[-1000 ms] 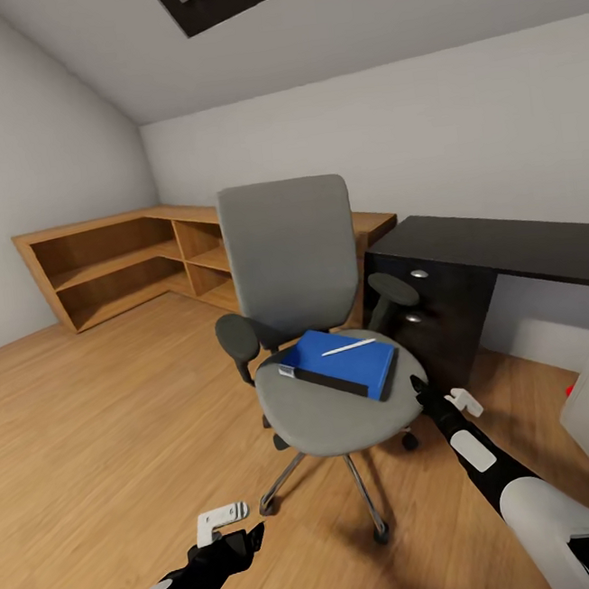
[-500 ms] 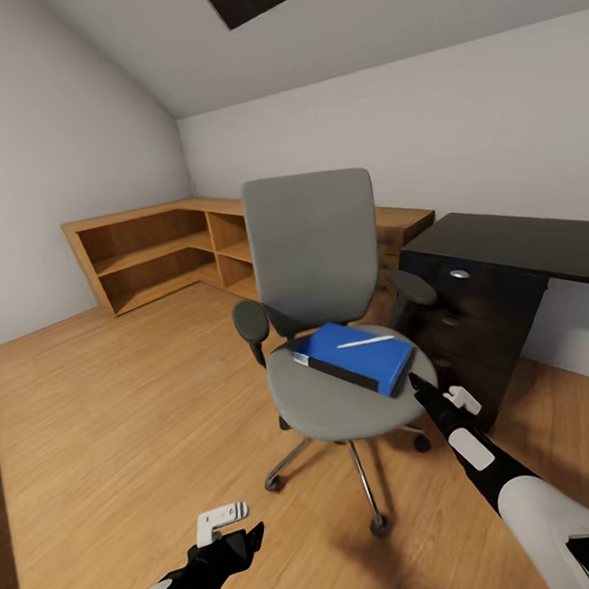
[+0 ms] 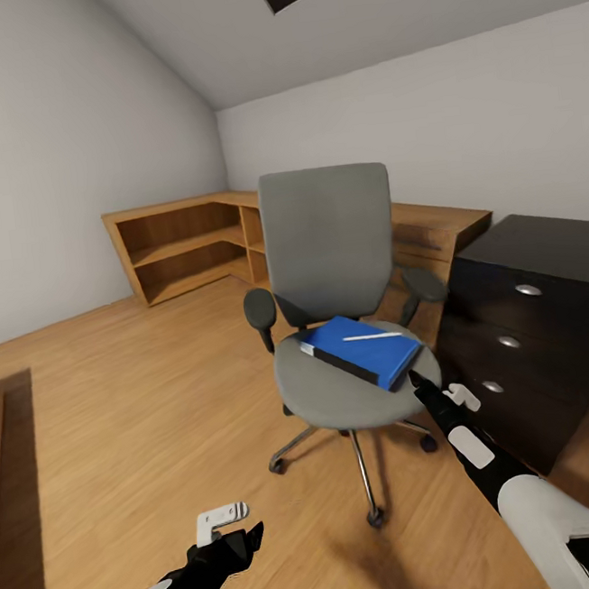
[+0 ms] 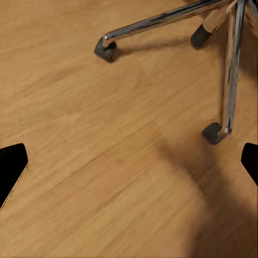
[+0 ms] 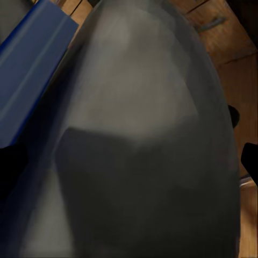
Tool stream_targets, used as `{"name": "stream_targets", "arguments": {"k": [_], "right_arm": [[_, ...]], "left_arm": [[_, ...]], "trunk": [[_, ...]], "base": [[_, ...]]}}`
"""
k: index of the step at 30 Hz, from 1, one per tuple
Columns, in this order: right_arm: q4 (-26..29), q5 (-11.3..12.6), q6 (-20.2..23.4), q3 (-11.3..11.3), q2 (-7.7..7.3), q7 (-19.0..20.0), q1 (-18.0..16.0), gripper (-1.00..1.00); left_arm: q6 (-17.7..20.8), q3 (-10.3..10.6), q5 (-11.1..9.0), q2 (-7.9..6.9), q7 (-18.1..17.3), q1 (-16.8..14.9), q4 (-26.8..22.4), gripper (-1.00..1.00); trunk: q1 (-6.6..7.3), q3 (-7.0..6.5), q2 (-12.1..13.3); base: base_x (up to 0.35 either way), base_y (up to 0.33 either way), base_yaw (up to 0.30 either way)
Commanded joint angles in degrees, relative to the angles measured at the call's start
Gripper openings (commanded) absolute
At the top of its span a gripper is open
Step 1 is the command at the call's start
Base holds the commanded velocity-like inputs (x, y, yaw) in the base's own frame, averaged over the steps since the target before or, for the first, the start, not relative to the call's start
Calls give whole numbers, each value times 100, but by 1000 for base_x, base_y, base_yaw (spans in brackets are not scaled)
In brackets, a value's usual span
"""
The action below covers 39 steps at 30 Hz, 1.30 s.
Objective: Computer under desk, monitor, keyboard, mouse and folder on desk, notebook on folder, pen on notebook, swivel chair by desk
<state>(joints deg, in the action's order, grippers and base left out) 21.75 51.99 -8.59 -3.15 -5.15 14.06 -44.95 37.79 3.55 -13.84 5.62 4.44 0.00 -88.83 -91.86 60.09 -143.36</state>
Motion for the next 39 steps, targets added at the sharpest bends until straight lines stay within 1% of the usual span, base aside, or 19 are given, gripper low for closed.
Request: {"name": "stream_targets", "arguments": {"k": [1,24,39], "right_arm": [[-294,57,-3,42,3,45,3,100],[-294,48,-3,42,-4,45,3,100],[-294,48,-3,42,-4,45,3,100]], "left_arm": [[23,6,-58,1,47,-4,-6,100],[19,6,-58,1,48,-2,-5,100],[21,6,-58,1,57,-1,-3,100]], "trunk": [[-4,9,0],[-4,124,0],[-4,204,0]], "base": [[318,-74,240],[306,-75,229],[315,-7,226]]}}
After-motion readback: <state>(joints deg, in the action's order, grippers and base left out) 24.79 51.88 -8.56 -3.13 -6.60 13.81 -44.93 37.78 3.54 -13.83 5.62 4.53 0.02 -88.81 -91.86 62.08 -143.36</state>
